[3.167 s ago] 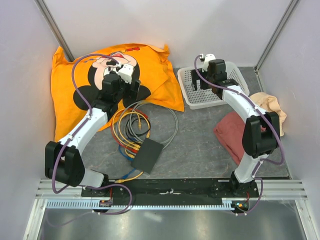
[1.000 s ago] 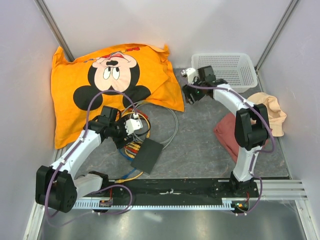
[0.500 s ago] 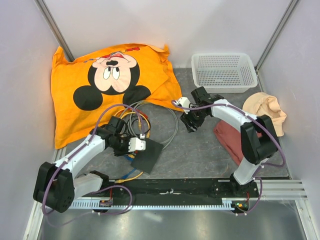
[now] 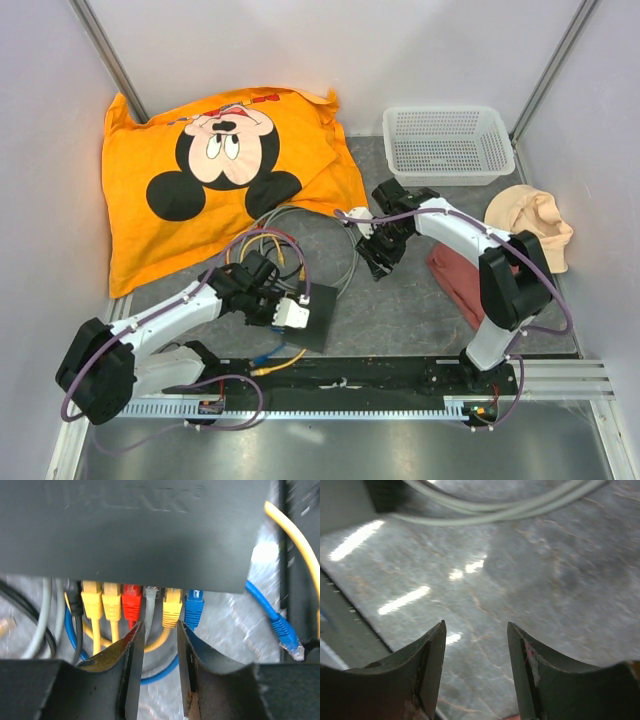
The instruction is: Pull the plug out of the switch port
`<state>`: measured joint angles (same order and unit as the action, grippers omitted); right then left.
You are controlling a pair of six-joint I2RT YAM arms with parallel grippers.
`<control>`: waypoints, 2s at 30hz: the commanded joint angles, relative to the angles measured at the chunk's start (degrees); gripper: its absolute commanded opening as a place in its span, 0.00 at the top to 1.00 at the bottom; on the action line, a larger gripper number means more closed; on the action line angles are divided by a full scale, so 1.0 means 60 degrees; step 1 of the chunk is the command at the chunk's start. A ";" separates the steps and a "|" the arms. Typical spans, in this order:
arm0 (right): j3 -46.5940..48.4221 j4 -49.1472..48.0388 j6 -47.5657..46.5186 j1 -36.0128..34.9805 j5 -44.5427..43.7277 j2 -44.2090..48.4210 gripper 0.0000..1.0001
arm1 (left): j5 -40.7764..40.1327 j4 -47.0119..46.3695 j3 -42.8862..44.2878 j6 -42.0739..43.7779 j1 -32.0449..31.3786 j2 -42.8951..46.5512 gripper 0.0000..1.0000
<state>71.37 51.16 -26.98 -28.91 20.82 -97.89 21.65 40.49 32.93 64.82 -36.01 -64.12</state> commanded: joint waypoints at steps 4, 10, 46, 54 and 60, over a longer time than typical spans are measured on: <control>0.0965 0.1112 0.1273 -0.0221 0.2489 -0.1772 0.41 | 0.0991 -0.1854 0.0077 -0.1939 -0.0986 -0.0284 0.60; 0.1711 0.1039 0.1625 -0.0236 0.3077 -0.2989 0.41 | 0.1328 -0.2236 0.1424 -0.2629 -0.1000 -0.1557 0.59; 0.4746 0.0998 0.1479 0.1771 0.2816 -0.1579 0.32 | -0.0503 -0.2676 0.4562 -0.7460 0.0361 -0.1562 0.41; 0.2167 -0.1481 0.2709 0.1318 0.2126 0.0087 0.18 | 0.1092 -0.2368 0.3976 -1.0229 0.1605 -0.1911 0.35; 0.1742 -0.2124 0.3486 0.0394 0.2156 -0.0369 0.18 | 0.1972 -0.2749 0.3594 -1.1534 0.2455 -0.2246 0.30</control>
<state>84.01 41.95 -10.09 -23.46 34.50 -97.60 27.33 24.51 55.00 4.49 -24.12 -76.05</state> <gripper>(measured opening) 0.819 0.690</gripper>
